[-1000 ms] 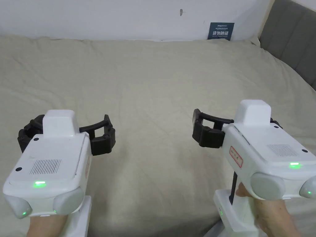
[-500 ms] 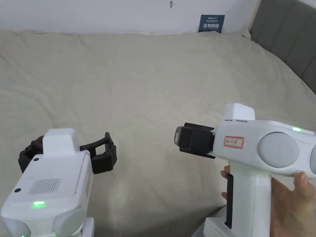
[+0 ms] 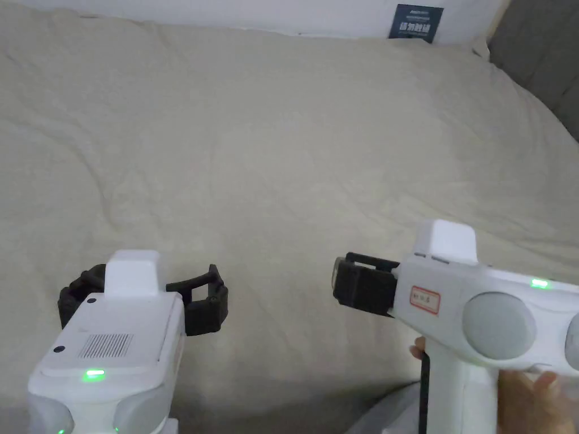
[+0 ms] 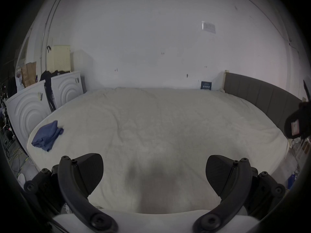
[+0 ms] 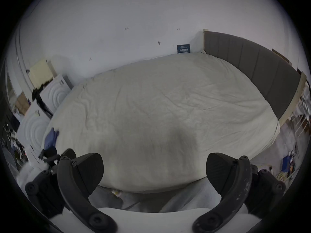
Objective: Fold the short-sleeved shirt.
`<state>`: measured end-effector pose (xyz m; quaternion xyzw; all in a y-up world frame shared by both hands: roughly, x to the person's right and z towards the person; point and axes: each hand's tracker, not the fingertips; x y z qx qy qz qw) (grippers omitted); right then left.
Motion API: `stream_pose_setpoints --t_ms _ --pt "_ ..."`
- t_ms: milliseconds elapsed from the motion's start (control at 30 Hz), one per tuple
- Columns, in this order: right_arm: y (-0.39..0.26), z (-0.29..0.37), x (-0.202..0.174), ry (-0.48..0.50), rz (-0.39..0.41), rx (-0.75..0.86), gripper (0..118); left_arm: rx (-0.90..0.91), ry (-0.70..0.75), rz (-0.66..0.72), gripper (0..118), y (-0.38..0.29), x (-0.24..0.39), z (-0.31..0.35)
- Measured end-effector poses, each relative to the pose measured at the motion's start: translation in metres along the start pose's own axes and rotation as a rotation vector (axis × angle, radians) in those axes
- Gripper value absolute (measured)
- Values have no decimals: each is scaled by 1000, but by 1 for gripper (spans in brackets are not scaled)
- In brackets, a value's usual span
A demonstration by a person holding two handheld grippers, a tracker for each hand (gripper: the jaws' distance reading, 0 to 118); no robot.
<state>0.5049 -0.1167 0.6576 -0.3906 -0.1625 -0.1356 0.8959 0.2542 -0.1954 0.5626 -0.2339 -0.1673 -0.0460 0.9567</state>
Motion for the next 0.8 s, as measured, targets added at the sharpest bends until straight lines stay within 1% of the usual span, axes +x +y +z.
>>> stream_pose_setpoints --t_ms 67,133,167,200,267,400,533,667,733,800 --pt "-10 -17 -7 -45 89 -32 118 -56 9 8 118 -6 -2 -11" --pt "-19 -41 -10 -56 171 -71 118 -90 9 16 118 -10 -4 -23" --pt "-23 -55 -9 -48 181 -82 118 -110 10 21 118 -11 -6 -29" --pt "-25 -69 -8 -48 182 -99 118 -121 12 25 118 -11 -7 -35" --pt "-22 -102 -5 -97 171 -163 118 -150 15 29 118 -9 -11 -53" --pt "3 -149 -3 -131 159 -104 118 -199 51 22 118 4 -17 -107" --pt "43 -201 1 -141 97 -50 118 -221 85 65 118 21 -22 -172" --pt "72 -256 1 -162 55 -49 118 -238 117 83 118 34 -18 -229" --pt "77 -278 -2 -173 46 -38 118 -235 122 84 118 36 -15 -250" --pt "76 -293 -7 -183 55 -40 118 -243 137 90 118 35 -12 -265"
